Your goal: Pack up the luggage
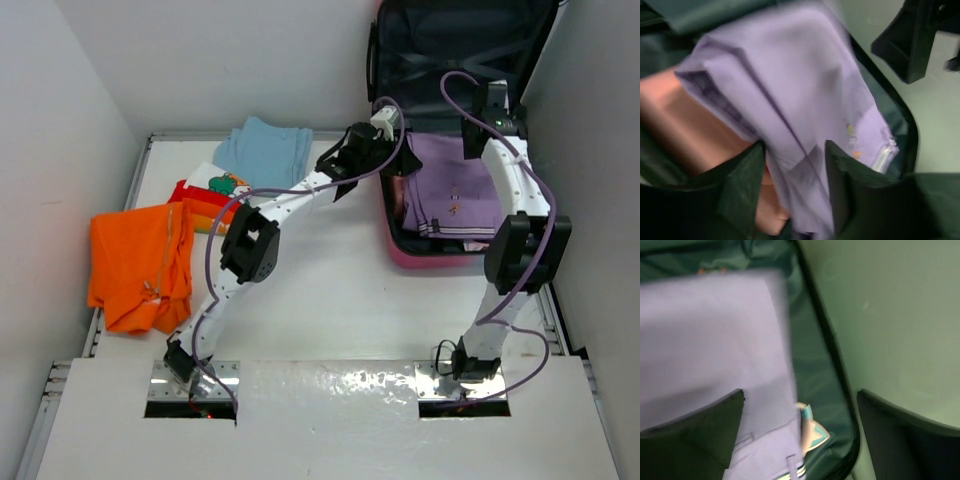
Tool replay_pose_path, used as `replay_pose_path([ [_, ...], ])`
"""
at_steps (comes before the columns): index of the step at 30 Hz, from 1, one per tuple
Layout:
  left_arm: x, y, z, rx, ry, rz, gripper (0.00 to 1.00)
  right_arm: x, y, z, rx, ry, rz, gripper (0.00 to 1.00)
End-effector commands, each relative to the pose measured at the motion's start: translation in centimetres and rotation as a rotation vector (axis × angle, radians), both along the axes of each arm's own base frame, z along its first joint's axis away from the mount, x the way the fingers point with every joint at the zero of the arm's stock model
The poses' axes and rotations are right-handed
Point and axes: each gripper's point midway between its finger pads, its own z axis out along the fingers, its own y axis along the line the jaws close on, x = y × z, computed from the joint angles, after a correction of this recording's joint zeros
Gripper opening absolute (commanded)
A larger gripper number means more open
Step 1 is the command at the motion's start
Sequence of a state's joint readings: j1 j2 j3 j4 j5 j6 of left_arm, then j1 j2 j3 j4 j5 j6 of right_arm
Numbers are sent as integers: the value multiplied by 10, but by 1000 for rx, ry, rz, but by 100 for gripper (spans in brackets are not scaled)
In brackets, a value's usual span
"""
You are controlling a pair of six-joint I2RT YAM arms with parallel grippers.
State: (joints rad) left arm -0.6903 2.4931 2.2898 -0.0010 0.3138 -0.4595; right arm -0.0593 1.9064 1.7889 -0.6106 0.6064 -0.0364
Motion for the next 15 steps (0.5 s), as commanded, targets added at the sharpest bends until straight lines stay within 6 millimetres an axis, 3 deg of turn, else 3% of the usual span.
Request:
replay_pose_path([
  [1, 18, 12, 9, 20, -77, 57, 49, 9, -14, 48, -65, -96, -35, 97],
  [2, 18, 12, 14, 21, -91, 57, 57, 8, -14, 47, -63, -86, -36, 99],
  [5, 20, 16, 22, 20, -99, 69, 60, 5, -12, 51, -67, -88, -15, 99],
  [8, 20, 22, 30, 29, -82, 75, 70, 6, 12, 66, -86, -63, 108, 99],
  [9, 19, 25, 31, 33, -73, 74, 72, 6, 27, 66, -100, -2, 225, 99],
  [10, 18, 29, 42, 26, -82, 72, 72, 10, 61, 71, -105, 11, 347, 99],
  [12, 17, 38, 49, 26, -67, 52, 75, 10, 88, 99, -119, -55, 449, 99],
  [13, 21, 48, 62, 18, -74, 57, 76, 21, 117, 120, -54, -135, 597, 99],
  [15, 20, 61, 66, 29, -53, 46, 76, 42, 140, 138, -26, -219, 718, 99],
])
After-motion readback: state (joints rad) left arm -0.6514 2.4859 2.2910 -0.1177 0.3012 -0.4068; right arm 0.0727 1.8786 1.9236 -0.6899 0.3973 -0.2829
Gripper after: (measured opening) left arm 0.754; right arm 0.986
